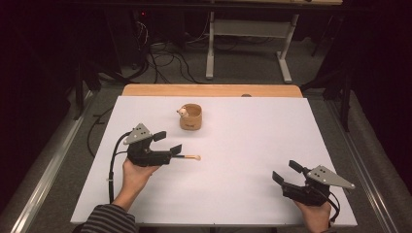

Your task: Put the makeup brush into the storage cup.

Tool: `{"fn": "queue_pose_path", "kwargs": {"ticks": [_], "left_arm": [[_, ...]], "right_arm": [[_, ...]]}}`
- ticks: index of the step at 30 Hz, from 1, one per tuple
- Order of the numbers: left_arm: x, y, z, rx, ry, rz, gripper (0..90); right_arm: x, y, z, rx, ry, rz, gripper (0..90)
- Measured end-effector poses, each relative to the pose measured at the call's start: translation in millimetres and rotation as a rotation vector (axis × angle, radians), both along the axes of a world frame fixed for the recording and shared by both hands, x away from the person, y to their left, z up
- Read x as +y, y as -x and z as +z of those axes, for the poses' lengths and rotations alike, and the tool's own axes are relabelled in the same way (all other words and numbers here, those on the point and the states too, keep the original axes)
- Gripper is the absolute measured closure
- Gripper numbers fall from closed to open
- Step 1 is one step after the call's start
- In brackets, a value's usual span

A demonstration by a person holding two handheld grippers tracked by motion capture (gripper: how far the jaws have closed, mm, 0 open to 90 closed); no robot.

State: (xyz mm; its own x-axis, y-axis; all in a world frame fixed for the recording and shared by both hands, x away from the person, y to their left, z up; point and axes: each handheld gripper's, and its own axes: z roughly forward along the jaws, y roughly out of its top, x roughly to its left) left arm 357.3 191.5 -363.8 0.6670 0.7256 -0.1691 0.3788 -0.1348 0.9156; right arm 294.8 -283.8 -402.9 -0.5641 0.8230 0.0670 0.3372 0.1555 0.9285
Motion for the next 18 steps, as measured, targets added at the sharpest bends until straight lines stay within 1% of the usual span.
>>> {"fn": "queue_pose_path", "kwargs": {"ticks": [4, 8, 18], "left_arm": [[-1.9, -6.3, 0.9, 0.007, -0.001, -0.006, 20.0], [-4.7, -11.3, 1.0, 0.013, -0.012, -0.011, 20.0], [-9.5, -21.4, 3.3, 0.012, -0.022, -0.014, 20.3]], "right_arm": [[-0.5, -0.2, 0.0, -0.001, 0.0, 0.001, 25.9], [-0.7, -0.4, -0.1, -0.002, 0.0, 0.001, 25.9], [-0.8, -0.6, -0.2, -0.001, -0.002, 0.002, 25.9]]}}
